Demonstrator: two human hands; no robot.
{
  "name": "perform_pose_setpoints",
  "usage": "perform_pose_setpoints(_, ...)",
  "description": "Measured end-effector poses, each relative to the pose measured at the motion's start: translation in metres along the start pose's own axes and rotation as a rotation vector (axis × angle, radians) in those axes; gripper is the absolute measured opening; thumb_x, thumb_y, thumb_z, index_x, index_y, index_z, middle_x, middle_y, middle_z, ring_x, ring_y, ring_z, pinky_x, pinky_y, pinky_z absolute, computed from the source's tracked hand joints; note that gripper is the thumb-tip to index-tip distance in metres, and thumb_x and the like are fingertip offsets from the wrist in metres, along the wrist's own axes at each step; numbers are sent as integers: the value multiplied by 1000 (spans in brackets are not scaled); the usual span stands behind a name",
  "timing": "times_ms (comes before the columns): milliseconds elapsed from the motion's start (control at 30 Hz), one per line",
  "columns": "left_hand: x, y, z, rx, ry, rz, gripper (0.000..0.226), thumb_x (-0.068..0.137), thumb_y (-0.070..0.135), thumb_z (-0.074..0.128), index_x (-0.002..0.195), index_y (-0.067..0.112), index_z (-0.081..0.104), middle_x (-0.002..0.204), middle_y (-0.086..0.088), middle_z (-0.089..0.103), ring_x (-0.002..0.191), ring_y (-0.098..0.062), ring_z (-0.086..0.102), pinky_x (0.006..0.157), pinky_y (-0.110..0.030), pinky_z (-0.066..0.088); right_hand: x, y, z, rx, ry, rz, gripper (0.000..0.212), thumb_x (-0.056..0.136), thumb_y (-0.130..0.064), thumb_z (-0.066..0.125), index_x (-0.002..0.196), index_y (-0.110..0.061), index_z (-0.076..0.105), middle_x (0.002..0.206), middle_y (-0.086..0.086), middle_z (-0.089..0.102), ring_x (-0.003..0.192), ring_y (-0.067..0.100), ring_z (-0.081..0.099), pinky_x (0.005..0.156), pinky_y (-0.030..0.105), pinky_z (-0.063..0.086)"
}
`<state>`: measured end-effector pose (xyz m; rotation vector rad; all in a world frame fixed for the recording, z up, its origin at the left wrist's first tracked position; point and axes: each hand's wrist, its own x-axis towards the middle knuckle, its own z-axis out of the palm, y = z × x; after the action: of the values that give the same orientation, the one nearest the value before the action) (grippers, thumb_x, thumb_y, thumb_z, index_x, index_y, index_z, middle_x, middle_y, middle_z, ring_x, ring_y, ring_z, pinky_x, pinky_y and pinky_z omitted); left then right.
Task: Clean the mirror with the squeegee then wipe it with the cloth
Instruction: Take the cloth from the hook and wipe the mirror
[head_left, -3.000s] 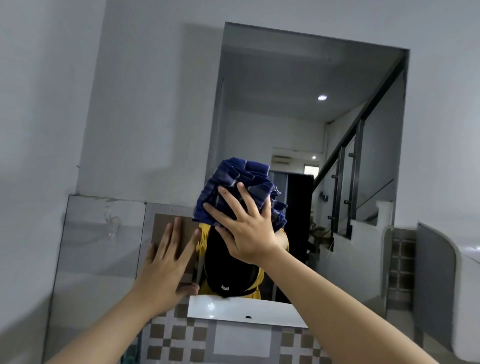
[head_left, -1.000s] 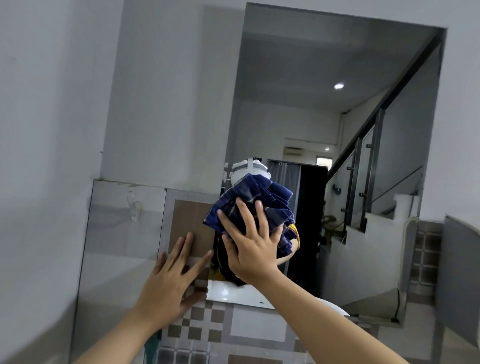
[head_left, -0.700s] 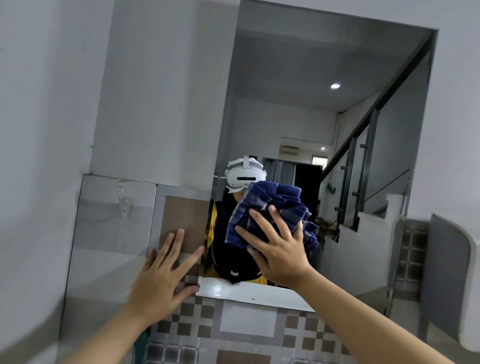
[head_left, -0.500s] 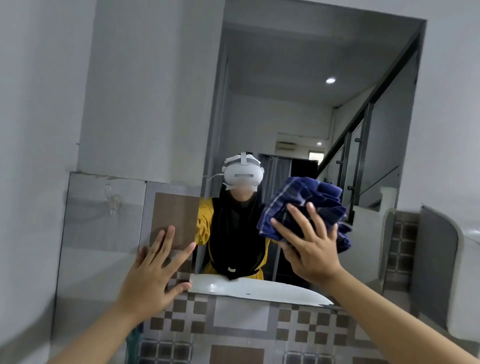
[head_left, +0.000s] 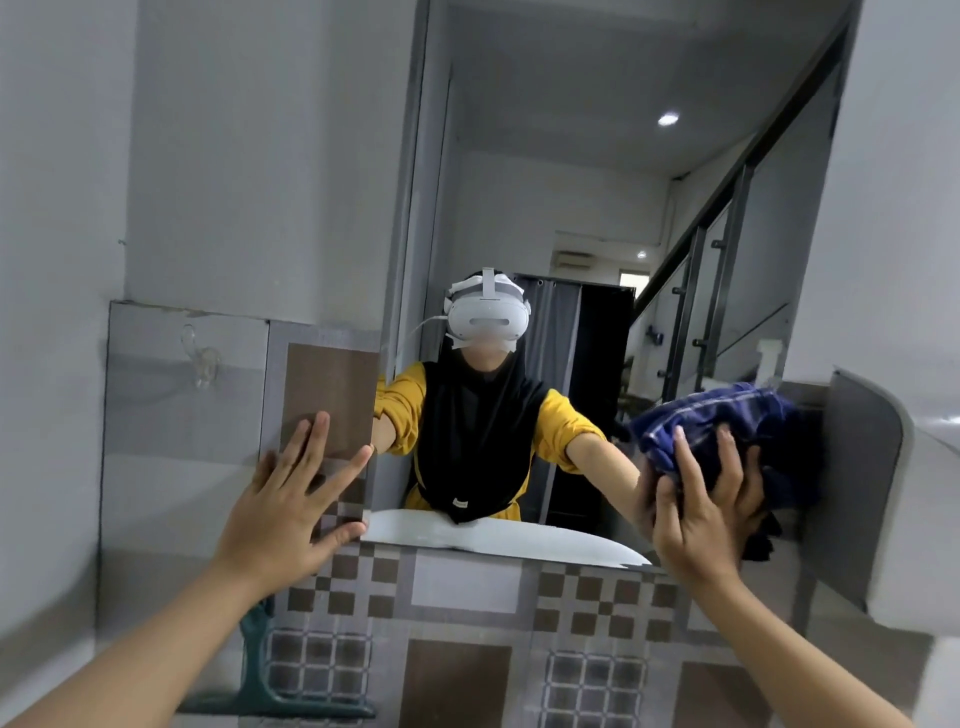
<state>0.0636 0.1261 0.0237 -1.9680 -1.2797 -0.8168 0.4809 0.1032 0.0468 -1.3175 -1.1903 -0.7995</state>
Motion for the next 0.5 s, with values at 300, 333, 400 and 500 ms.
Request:
perform_pose_setpoints(300,-1,0,2,-10,-13,2,81,80,72,28,149,32,10,158,-14,-6,144,-33,-3,105,-57,20,-35,-77,16,27,94,369,54,92,-45,30,140,-29,47,154,10,29,140,37,21,109,54,18)
perform_pose_setpoints(333,-1,0,2,-15,-14,1,81,80,71,28,149,32,10,158,-14,-6,144,-32,-4,105,-57,19,-37,-83,20,11,83,330,53,93,-47,30,141,-29,45,154,11,29,141,38,21,110,55,18)
perform_pose_setpoints(400,-1,0,2,-26,-18,2,81,81,71,29,149,31,10,158,-14,-7,144,-32,-4,106,-57,19,-43,-98,30,13,78,306,52,94,-48,32,142,-33,40,153,9,27,141,38,21,109,60,22)
perform_pose_setpoints(500,-1,0,1,-31,-19,12,81,81,70,30,149,31,9,158,-15,-6,144,-34,-1,106,-59,21,-50,-127,45,75,178,351,59,89,-44,47,143,-51,27,152,3,32,141,33,25,106,59,25)
